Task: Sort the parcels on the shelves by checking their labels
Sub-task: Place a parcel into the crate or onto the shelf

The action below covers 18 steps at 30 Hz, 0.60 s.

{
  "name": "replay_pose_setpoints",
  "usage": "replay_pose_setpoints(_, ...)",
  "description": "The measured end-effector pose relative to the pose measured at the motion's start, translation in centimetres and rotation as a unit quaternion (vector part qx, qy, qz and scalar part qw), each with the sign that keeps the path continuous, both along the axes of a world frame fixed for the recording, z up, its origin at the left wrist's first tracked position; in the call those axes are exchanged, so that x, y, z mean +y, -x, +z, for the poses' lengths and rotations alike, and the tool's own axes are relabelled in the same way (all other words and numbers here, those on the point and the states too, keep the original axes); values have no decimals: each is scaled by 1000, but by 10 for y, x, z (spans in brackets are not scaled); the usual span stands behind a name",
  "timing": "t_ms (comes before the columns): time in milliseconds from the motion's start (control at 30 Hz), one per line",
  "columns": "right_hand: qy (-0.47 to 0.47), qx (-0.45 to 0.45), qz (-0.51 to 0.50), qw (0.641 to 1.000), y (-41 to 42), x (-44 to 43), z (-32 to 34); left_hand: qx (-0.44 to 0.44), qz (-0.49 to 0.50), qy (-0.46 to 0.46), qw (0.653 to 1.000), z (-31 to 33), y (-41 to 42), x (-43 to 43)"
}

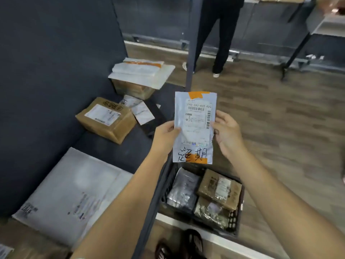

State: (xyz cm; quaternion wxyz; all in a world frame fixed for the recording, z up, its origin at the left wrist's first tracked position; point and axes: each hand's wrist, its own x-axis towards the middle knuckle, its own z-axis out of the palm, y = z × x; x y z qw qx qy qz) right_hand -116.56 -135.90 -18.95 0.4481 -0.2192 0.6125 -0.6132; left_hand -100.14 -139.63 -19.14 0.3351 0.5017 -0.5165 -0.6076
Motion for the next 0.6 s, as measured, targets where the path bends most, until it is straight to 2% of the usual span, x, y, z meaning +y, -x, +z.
replay_pose_setpoints(233, -132, -9, -65, 989, 25, 26, -108, -55, -38, -86, 994, -89, 38, 11)
replay_pose_setpoints(400, -193, -13, -20, 981, 31, 23, -179, -85, -15, -168, 982, -143, 64, 13)
replay_pose_setpoints(600, -240, -51, 51, 968, 40, 16, -245, -179, 3, -238, 954, -218, 73, -3)
